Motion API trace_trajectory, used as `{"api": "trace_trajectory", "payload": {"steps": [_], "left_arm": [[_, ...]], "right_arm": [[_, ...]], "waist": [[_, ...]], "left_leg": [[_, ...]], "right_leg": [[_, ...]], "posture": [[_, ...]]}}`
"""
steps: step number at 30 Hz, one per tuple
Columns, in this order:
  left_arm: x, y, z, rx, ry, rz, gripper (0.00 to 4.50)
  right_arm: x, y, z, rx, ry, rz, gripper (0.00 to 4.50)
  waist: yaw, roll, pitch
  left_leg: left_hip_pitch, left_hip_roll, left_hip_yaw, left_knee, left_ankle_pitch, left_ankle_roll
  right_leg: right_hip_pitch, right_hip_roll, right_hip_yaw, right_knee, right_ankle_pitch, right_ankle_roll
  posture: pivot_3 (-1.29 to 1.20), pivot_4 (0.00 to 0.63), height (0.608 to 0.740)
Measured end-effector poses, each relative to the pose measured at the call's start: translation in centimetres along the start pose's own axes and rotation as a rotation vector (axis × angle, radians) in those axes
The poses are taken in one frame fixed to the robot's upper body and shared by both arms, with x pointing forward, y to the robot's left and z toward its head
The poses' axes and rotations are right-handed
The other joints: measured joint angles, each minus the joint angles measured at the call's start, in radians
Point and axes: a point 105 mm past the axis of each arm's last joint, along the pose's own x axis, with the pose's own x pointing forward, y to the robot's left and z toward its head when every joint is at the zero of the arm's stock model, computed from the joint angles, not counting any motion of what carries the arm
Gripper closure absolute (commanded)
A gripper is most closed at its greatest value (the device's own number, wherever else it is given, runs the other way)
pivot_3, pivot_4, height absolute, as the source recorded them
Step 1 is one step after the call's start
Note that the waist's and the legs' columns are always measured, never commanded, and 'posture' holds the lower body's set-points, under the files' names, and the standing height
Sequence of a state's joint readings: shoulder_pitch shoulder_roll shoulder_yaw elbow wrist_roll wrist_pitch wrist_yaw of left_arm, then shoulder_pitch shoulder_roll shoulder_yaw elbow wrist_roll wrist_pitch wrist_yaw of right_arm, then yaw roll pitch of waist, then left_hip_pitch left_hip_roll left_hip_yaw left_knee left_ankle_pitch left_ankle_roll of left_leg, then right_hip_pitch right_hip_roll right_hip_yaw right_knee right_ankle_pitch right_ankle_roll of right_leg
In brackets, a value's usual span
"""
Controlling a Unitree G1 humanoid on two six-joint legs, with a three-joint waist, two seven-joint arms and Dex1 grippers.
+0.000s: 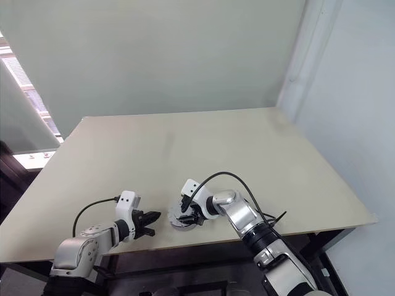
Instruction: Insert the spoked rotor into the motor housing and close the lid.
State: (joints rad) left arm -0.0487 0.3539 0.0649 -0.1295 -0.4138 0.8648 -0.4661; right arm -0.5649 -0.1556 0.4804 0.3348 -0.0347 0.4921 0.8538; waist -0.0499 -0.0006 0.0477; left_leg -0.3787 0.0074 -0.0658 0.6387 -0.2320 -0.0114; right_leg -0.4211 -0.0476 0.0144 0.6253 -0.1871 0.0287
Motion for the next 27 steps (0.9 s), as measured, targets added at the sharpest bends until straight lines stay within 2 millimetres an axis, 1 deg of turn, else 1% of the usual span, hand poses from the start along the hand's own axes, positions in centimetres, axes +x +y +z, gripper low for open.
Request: {"api": "trace_trajectory", "payload": {"steps": [9, 14, 27], "left_arm": [[0.0, 0.0, 0.0, 0.000, 0.000, 0.000, 4.50], [0.0, 0.0, -0.1, 0.000, 0.002, -0.002, 4.50], [0.1, -0.2, -0.2, 0.000, 0.006, -0.005, 4.50]], "right_arm": [[0.0, 0.0, -0.1, -0.028, 0.030, 0.004, 1.25], [0.0, 0.0, -0.6, -0.032, 0.055, 0.011, 1.25], [-0.1, 0.0, -1.0, -0.036, 0.080, 0.033, 1.25]], "waist": [[0.000, 0.000, 0.000], [0.000, 0.000, 0.000], [0.000, 0.000, 0.000]], "left_leg": [[0.000, 0.000, 0.000, 0.001, 0.000, 0.000], [0.000, 0.000, 0.000, 0.001, 0.000, 0.000], [0.001, 0.000, 0.000, 0.001, 0.000, 0.000]], "right_leg": [[0.001, 0.000, 0.000, 0.000, 0.000, 0.000], [0.001, 0.000, 0.000, 0.000, 0.000, 0.000], [0.002, 0.000, 0.000, 0.000, 0.000, 0.000]], "posture": [[0.00, 0.000, 0.740], [0.00, 0.000, 0.740], [0.00, 0.000, 0.740]]}}
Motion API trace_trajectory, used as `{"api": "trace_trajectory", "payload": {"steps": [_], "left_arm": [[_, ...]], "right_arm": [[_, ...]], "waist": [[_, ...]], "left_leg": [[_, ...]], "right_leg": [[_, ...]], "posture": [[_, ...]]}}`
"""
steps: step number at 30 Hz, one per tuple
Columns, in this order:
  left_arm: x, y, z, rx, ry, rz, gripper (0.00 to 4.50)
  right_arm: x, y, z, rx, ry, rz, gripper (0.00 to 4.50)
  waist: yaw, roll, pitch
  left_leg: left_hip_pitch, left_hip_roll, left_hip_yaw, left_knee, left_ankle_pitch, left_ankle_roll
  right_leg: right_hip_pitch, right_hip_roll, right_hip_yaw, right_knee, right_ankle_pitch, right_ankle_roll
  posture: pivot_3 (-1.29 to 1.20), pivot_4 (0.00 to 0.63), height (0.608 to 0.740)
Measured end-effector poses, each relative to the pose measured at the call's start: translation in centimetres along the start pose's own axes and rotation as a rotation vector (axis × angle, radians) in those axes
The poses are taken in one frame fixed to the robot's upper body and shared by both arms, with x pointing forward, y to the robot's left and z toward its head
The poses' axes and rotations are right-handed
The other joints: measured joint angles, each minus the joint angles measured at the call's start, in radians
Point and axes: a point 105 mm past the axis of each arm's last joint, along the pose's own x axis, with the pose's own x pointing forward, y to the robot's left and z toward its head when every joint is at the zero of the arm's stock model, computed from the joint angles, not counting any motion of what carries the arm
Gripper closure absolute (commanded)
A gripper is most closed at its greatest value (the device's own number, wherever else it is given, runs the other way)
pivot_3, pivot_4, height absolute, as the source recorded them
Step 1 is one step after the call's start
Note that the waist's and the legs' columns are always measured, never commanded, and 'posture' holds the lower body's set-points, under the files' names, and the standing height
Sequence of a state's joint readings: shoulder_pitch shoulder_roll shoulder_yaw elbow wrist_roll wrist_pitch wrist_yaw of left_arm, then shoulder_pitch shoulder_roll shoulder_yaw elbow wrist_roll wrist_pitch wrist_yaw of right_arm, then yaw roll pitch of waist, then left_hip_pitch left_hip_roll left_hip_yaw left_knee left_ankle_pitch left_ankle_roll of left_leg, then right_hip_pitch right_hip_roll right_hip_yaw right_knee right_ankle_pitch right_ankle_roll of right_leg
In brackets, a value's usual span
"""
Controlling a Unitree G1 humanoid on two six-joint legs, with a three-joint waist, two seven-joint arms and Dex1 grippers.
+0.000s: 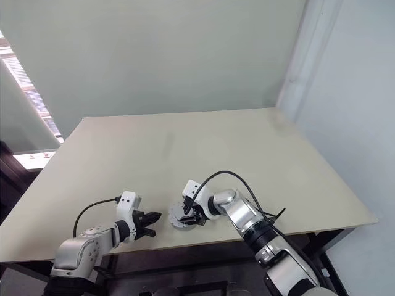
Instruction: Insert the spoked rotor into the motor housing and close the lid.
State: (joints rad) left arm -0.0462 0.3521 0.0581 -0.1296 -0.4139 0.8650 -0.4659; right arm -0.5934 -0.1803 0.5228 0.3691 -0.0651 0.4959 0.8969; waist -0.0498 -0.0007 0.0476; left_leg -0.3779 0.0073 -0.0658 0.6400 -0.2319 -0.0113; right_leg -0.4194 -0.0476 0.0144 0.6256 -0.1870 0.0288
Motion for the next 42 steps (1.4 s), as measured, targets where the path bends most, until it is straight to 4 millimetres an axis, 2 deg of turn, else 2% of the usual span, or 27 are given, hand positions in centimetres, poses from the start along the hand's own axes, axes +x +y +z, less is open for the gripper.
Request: {"api": "trace_trajectory", "payload": {"steps": [25, 33, 42], "left_arm": [[0.4, -0.9, -0.1, 0.003, 0.003, -0.027, 4.50], [1.2, -2.0, -0.5, 0.011, 0.019, -0.057, 4.50], [2.4, -2.0, -1.6, 0.030, 0.071, -0.052, 4.50]], "right_arm": [[0.2, 0.0, 0.2, -0.021, 0.044, -0.017, 1.25], [0.1, -0.1, 0.0, -0.047, 0.062, -0.023, 1.25], [0.0, -0.2, -0.1, -0.045, 0.067, -0.027, 1.25]], "waist": [[0.000, 0.000, 0.000], [0.001, 0.001, 0.000], [0.001, 0.001, 0.000]], "left_leg": [[0.002, 0.000, 0.000, 0.003, 0.000, 0.000], [0.002, -0.001, -0.001, 0.003, 0.000, 0.000], [0.002, -0.002, -0.002, 0.005, 0.000, 0.000]], "right_leg": [[0.003, 0.000, 0.000, 0.001, 0.000, 0.000], [0.004, 0.000, 0.000, 0.000, 0.000, 0.000], [0.006, -0.001, 0.000, 0.000, 0.000, 0.000]], "posture": [[0.00, 0.000, 0.740], [0.00, 0.000, 0.740], [0.00, 0.000, 0.740]]}}
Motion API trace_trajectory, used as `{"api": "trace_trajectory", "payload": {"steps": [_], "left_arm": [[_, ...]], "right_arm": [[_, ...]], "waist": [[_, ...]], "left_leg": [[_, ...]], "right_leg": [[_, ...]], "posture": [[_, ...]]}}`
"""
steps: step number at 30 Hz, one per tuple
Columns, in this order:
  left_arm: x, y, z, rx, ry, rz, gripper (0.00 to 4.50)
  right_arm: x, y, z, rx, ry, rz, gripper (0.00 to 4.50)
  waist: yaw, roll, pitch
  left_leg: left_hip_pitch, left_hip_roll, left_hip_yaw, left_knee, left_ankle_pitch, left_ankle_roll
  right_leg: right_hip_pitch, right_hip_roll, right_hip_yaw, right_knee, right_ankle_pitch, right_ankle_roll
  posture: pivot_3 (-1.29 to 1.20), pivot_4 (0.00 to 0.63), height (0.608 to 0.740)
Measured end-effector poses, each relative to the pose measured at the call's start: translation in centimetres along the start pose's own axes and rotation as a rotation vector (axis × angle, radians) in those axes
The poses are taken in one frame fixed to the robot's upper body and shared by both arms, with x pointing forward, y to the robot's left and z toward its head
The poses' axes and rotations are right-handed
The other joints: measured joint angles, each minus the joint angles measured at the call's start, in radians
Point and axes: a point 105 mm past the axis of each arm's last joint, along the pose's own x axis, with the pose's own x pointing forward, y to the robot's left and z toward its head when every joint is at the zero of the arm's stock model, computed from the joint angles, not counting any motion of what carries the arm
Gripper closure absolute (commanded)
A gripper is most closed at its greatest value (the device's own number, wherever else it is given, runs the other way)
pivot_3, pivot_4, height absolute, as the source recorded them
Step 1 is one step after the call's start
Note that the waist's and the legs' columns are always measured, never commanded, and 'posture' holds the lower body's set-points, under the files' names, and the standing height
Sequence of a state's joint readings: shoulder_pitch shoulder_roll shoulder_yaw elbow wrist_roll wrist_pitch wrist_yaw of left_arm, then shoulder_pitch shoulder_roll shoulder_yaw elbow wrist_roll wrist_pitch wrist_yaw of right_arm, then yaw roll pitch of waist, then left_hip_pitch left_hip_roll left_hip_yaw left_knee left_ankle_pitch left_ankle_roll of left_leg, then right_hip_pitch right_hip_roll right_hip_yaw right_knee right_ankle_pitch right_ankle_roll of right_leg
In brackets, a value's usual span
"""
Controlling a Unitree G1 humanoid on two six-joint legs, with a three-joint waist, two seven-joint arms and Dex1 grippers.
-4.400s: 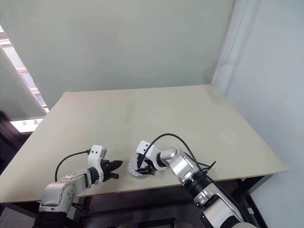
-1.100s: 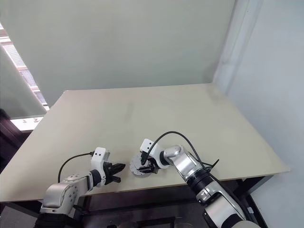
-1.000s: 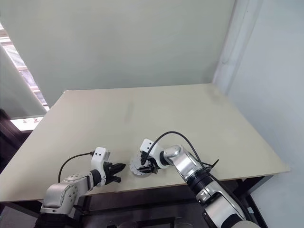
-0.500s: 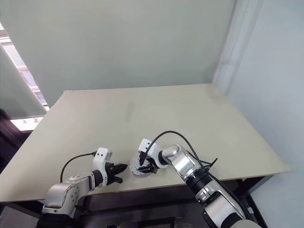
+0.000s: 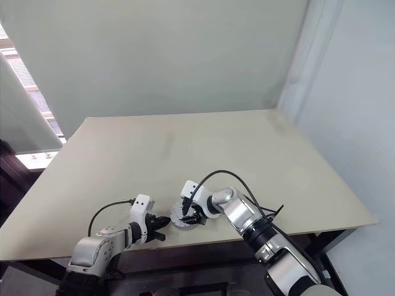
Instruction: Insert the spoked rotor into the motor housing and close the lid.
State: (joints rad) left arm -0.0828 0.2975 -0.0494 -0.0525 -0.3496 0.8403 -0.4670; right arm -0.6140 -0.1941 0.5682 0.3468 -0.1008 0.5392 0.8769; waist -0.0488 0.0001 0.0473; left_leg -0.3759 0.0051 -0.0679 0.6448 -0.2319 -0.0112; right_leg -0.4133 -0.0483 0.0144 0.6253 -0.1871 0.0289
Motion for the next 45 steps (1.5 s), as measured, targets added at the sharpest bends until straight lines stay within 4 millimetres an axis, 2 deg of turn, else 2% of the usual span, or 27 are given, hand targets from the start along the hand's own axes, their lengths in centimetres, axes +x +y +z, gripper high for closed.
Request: {"api": "trace_trajectory", "payload": {"steps": [3, 8, 12, 18, 22, 35, 37, 39, 45], "left_arm": [[-0.2, 0.5, 0.5, -0.015, -0.031, 0.014, 4.50], [-0.5, 0.8, 3.3, -0.020, -0.135, 0.010, 4.50], [-0.9, 1.1, 4.1, -0.039, -0.169, 0.003, 4.50], [-0.8, 0.1, 4.1, -0.029, -0.158, -0.042, 4.50], [-0.3, -0.7, 2.7, -0.031, -0.104, -0.073, 4.50], [0.1, -0.7, 2.1, 0.022, -0.069, -0.062, 4.50], [0.2, -0.7, 2.1, 0.030, -0.066, -0.059, 4.50], [0.2, -0.7, 2.1, 0.036, -0.065, -0.055, 4.50], [0.3, -0.7, 2.1, 0.048, -0.061, -0.049, 4.50]], "right_arm": [[0.0, 0.0, 0.0, 0.001, 0.001, 0.000, 1.25], [0.1, 0.1, 0.0, -0.001, 0.000, 0.003, 1.25], [0.0, 0.1, 0.1, -0.003, 0.000, 0.004, 1.25], [0.1, 0.1, 0.1, -0.002, 0.000, 0.003, 1.25], [0.0, 0.1, 0.0, 0.001, 0.001, 0.001, 1.25], [0.1, 0.1, -0.1, 0.017, 0.010, 0.001, 1.25], [0.1, 0.1, -0.1, 0.018, 0.011, 0.002, 0.53], [0.2, 0.2, -0.1, 0.021, 0.010, 0.006, 0.02], [0.2, 0.3, 0.1, 0.039, -0.001, 0.014, 0.02]], "waist": [[0.000, 0.000, 0.000], [-0.001, 0.000, 0.000], [-0.001, 0.000, 0.000], [-0.001, 0.000, 0.000], [-0.001, 0.000, 0.000], [-0.001, 0.001, -0.001], [0.000, 0.001, -0.001], [-0.001, 0.001, -0.001], [-0.001, 0.001, -0.001]], "left_leg": [[0.000, 0.000, 0.000, 0.000, 0.000, 0.000], [0.000, 0.000, 0.000, 0.000, 0.000, 0.000], [0.000, 0.000, 0.000, -0.001, 0.000, 0.000], [0.000, 0.000, 0.000, -0.001, 0.000, 0.000], [0.001, 0.000, 0.000, 0.000, 0.000, 0.000], [0.005, 0.000, 0.000, 0.000, 0.000, 0.000], [0.006, 0.000, 0.000, 0.000, 0.000, 0.000], [0.007, 0.000, 0.000, 0.000, 0.000, 0.000], [0.009, 0.000, 0.000, -0.001, -0.001, -0.001]], "right_leg": [[0.000, 0.000, 0.000, 0.000, 0.000, 0.000], [0.000, 0.000, 0.000, 0.000, 0.000, 0.000], [0.000, 0.000, 0.000, 0.000, 0.000, 0.000], [0.000, 0.000, 0.000, 0.000, 0.000, 0.000], [0.000, 0.000, 0.000, 0.000, 0.000, 0.000], [0.004, 0.000, 0.000, 0.000, 0.000, 0.000], [0.005, 0.000, 0.000, 0.000, 0.000, 0.000], [0.005, 0.000, 0.000, 0.000, 0.000, 0.000], [0.006, 0.000, 0.000, 0.000, 0.000, 0.000]], "posture": [[0.00, 0.000, 0.740], [0.00, 0.000, 0.740], [0.00, 0.000, 0.740], [0.00, 0.000, 0.740], [0.00, 0.000, 0.740], [0.00, 0.000, 0.740], [0.00, 0.000, 0.740], [0.00, 0.000, 0.740], [0.00, 0.000, 0.740]]}}
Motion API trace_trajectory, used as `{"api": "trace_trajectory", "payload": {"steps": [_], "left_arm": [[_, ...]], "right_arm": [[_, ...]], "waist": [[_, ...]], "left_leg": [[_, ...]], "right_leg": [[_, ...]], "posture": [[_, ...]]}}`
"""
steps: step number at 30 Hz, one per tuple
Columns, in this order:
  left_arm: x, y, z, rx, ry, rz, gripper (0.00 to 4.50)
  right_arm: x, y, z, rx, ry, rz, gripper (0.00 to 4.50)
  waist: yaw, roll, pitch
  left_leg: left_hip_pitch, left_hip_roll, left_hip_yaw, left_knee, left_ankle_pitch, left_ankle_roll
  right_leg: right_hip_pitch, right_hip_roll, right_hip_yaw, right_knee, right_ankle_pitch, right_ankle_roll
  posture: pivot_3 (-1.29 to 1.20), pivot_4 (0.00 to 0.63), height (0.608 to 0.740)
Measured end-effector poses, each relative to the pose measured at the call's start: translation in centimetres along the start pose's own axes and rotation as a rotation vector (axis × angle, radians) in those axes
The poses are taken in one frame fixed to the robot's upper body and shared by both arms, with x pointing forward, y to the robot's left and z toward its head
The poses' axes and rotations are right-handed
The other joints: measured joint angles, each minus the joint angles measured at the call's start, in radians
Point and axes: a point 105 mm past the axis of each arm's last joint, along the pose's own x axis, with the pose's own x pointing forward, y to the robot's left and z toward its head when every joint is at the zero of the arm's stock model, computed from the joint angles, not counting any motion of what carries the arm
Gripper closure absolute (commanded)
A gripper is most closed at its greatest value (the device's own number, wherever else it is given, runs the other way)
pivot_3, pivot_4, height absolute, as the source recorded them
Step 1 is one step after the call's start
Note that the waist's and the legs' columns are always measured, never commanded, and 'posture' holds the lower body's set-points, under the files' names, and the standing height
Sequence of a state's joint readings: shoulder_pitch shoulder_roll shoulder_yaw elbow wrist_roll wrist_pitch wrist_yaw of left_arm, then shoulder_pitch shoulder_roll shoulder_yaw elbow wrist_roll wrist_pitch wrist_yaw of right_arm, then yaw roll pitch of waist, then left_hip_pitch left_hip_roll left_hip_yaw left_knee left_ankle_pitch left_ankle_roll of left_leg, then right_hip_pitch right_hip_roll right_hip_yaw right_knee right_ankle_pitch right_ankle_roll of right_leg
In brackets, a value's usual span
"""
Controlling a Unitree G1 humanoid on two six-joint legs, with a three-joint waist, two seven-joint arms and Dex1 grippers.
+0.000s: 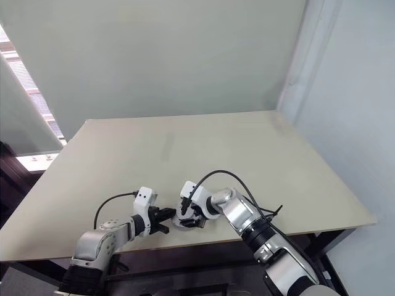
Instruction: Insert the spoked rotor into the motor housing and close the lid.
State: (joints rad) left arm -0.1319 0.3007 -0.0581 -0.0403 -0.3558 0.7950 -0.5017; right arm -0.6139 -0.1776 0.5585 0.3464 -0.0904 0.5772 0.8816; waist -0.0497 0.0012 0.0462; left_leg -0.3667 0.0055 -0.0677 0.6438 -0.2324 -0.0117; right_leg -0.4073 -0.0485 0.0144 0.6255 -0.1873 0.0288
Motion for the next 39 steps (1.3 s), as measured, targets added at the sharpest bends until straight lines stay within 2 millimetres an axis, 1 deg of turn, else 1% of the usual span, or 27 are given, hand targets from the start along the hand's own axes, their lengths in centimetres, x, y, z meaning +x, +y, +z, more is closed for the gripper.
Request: {"api": "trace_trajectory", "payload": {"steps": [7, 13, 16, 19, 21, 23, 25, 28, 33, 39], "left_arm": [[0.1, 0.0, 0.0, 0.009, 0.003, 0.002, 4.50], [0.2, -0.1, 0.1, 0.022, 0.008, 0.004, 4.50], [0.2, -0.1, 0.1, 0.026, 0.008, 0.005, 4.50], [0.2, -0.1, 0.1, 0.029, 0.009, 0.005, 4.50], [0.3, -0.2, 0.1, 0.029, 0.009, 0.003, 4.50], [0.3, -0.2, 0.2, 0.032, 0.010, 0.002, 4.50], [0.3, -0.2, 0.2, 0.033, 0.010, 0.002, 4.50], [0.3, -0.2, 0.2, 0.035, 0.009, 0.002, 4.50], [0.3, -0.3, 0.2, 0.035, 0.009, 0.001, 4.50], [0.3, -0.3, 0.3, 0.036, 0.010, 0.001, 4.50]], "right_arm": [[-0.1, 0.0, 1.1, 0.085, -0.078, 0.020, 0.02], [-1.2, -1.0, 2.7, 0.185, -0.217, 0.017, 0.02], [-1.9, -1.8, 3.6, 0.249, -0.292, -0.012, 0.02], [-2.8, -3.5, 4.2, 0.388, -0.354, -0.068, 0.02], [-3.6, -4.4, 4.2, 0.493, -0.377, -0.084, 0.02], [-4.0, -5.1, 3.3, 0.652, -0.381, -0.076, 0.02], [-4.1, -5.4, 1.9, 0.804, -0.369, -0.064, 0.02], [-4.0, -5.0, -0.2, 0.997, -0.334, -0.021, 0.02], [-3.6, -4.0, -1.3, 1.176, -0.332, 0.066, 0.02], [-3.0, -2.8, -2.9, 1.308, -0.314, 0.123, 0.02]], "waist": [[0.000, 0.000, 0.000], [0.000, 0.000, 0.000], [0.000, 0.000, 0.000], [0.001, 0.000, 0.000], [0.001, 0.000, 0.000], [0.001, 0.001, 0.000], [0.001, 0.001, 0.000], [0.000, 0.002, 0.000], [0.001, 0.003, 0.000], [0.000, 0.003, 0.000]], "left_leg": [[0.000, 0.000, 0.000, 0.000, -0.001, -0.001], [0.000, 0.000, 0.000, 0.000, -0.001, -0.002], [0.000, 0.000, 0.000, 0.000, -0.002, -0.003], [0.000, 0.000, 0.000, 0.000, -0.002, -0.003], [0.000, 0.000, 0.000, 0.000, -0.002, -0.003], [0.000, -0.001, 0.000, 0.000, -0.002, -0.003], [-0.001, -0.001, 0.000, 0.000, -0.001, -0.002], [-0.002, -0.001, 0.000, 0.000, 0.000, 0.000], [-0.002, -0.001, 0.000, -0.001, 0.000, 0.000], [-0.003, -0.001, 0.000, -0.001, 0.000, 0.000]], "right_leg": [[0.000, 0.000, 0.000, 0.000, 0.000, 0.000], [0.000, 0.000, 0.000, 0.000, 0.000, 0.000], [0.000, 0.000, 0.000, 0.000, 0.000, 0.000], [0.000, -0.001, 0.000, 0.000, 0.000, 0.000], [0.000, -0.001, 0.000, -0.001, 0.000, 0.000], [0.000, -0.001, 0.000, -0.001, 0.000, 0.000], [0.000, -0.001, 0.000, -0.001, 0.000, 0.000], [0.000, -0.001, 0.000, -0.001, 0.000, 0.000], [0.000, -0.001, 0.000, -0.001, 0.000, 0.000], [-0.001, -0.001, 0.000, -0.002, 0.000, 0.000]], "posture": [[0.00, 0.000, 0.740], [0.00, 0.000, 0.740], [0.00, 0.000, 0.740], [0.00, 0.000, 0.740], [0.00, 0.000, 0.740], [0.00, 0.000, 0.740], [0.00, 0.000, 0.740], [0.00, 0.000, 0.740], [0.00, 0.000, 0.740], [0.00, 0.000, 0.740]]}}
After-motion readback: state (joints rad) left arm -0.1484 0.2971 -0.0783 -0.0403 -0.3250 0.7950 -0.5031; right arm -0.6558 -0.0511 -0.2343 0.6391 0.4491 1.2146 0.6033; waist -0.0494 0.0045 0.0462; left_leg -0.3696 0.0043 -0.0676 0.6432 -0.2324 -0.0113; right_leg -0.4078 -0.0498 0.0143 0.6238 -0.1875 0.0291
